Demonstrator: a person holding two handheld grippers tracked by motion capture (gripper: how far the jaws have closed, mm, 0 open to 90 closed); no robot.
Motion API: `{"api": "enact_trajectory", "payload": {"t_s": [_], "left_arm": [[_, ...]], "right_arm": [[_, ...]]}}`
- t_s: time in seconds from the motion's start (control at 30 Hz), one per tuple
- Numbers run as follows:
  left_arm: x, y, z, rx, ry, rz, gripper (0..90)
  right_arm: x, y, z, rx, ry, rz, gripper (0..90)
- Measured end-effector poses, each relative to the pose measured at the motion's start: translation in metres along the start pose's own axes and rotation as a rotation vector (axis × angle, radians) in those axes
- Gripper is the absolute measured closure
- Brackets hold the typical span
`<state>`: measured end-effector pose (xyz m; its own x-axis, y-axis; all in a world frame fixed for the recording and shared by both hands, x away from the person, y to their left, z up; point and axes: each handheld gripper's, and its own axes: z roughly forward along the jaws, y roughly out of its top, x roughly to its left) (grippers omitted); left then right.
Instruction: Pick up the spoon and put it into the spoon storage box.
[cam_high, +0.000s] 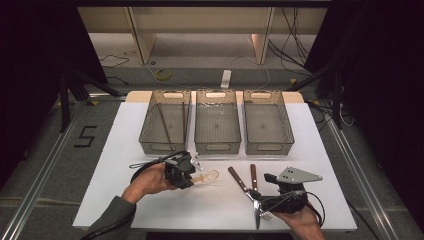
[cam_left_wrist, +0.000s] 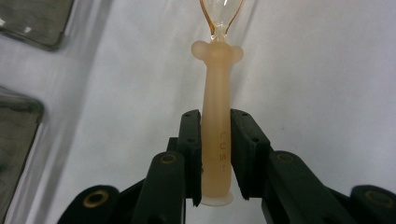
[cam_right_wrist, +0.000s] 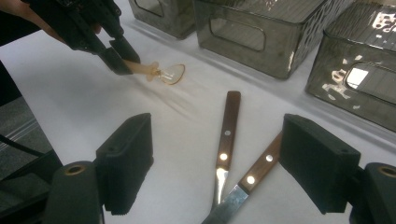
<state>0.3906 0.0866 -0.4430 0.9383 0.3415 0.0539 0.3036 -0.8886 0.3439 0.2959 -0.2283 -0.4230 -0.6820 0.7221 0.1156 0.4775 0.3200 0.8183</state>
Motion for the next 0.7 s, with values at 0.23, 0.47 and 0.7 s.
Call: {"api": "enact_trajectory", "payload": {"t_s": [0.23, 0.47, 0.7], "left_arm": [[0.005, 0.001, -0.006, -0.054, 0.008, -0.055, 74.6], [0.01, 0.002, -0.016, -0.124, 0.022, -0.149, 74.6], [0.016, 0.0, -0.026, -0.213, 0.015, -0.227, 74.5]], "right_arm": [[0.0, 0.0, 0.0, 0.002, -0.001, 0.001, 26.5], [0.0, 0.0, 0.001, 0.001, -0.002, 0.0, 26.5], [0.0, 0.0, 0.001, 0.002, -0.003, 0.002, 26.5]]}}
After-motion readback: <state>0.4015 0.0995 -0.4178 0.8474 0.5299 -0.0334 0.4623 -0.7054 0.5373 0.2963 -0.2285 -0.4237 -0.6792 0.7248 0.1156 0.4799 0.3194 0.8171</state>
